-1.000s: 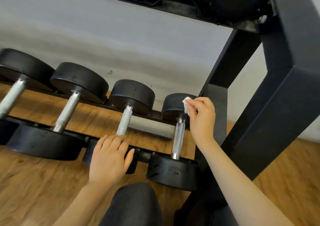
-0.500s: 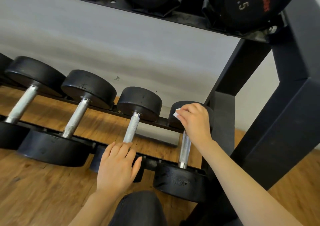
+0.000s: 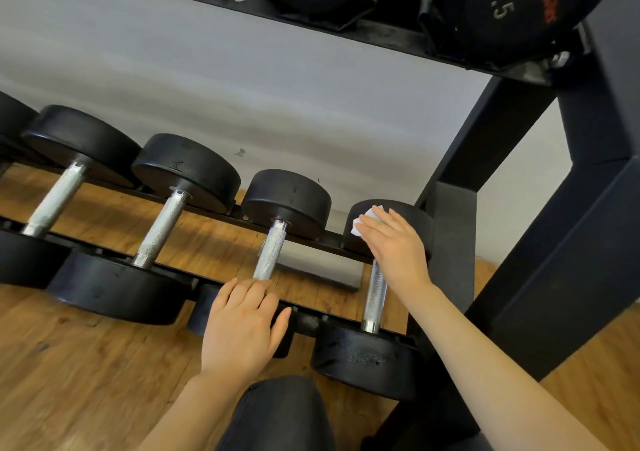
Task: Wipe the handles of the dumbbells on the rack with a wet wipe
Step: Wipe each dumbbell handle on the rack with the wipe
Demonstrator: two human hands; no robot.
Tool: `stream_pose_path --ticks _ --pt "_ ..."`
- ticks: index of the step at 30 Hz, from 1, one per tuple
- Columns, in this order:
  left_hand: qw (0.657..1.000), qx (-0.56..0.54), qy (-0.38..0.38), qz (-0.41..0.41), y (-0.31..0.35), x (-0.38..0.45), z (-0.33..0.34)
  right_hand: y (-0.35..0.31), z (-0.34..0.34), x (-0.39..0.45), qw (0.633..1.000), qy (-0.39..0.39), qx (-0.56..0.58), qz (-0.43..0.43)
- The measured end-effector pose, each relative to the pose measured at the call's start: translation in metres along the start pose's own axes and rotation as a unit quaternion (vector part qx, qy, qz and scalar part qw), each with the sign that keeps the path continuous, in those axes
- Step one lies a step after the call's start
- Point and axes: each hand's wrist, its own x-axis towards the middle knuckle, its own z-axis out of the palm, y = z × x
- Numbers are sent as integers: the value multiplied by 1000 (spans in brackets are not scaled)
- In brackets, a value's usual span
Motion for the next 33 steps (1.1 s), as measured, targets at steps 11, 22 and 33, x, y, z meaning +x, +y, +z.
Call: stream_pose_path --ticks 11,22,33 --pt "1000 16 11 7 1 -1 -3 -57 -43 -88 879 155 372 256" --pt "999 41 11 14 2 0 -4 -97 -12 -179 943 124 264 162" --pt "998 61 -1 1 3 -1 1 -87 -26 -178 986 16 165 26"
